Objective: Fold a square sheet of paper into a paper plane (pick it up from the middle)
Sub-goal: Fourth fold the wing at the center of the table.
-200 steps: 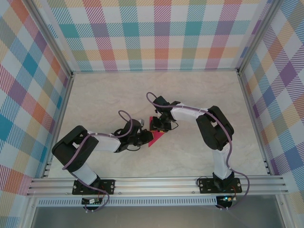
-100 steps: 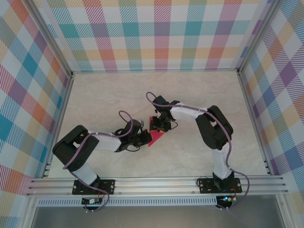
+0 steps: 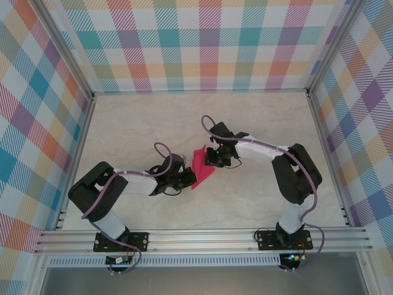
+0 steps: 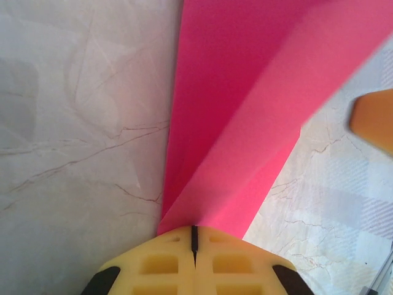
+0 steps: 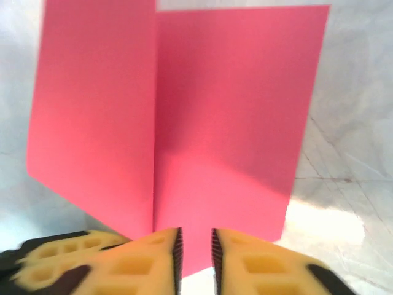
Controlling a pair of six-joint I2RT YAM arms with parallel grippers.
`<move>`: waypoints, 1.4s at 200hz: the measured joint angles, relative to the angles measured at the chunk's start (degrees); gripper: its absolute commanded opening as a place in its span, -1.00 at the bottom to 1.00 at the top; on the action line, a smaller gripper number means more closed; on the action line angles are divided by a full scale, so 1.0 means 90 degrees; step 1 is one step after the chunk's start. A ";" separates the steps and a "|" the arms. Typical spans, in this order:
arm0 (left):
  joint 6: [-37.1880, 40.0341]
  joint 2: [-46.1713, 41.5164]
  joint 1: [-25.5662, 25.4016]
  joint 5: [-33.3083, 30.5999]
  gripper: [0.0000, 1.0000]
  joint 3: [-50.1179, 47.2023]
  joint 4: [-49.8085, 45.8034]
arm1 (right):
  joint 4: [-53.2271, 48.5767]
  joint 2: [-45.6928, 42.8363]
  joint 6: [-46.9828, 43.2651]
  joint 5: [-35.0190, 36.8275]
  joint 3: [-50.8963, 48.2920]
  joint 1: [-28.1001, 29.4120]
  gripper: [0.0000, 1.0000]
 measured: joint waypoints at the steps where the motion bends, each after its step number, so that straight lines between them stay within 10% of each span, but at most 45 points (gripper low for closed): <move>1: 0.0000 0.0000 0.0000 -0.0002 -1.00 0.0000 0.0000 | 0.0010 -0.0012 -0.0015 -0.0015 -0.0010 -0.0002 -0.76; 93: 0.0000 0.0007 0.0000 0.0000 -1.00 0.0034 -0.0051 | 0.1421 0.0447 -0.0323 -0.1773 -0.0510 0.0007 -0.93; 280: 0.0053 0.0019 0.0000 -0.0019 -1.00 0.0085 -0.0158 | 0.1382 0.1460 -0.0704 -0.2290 0.0182 -0.0493 -0.89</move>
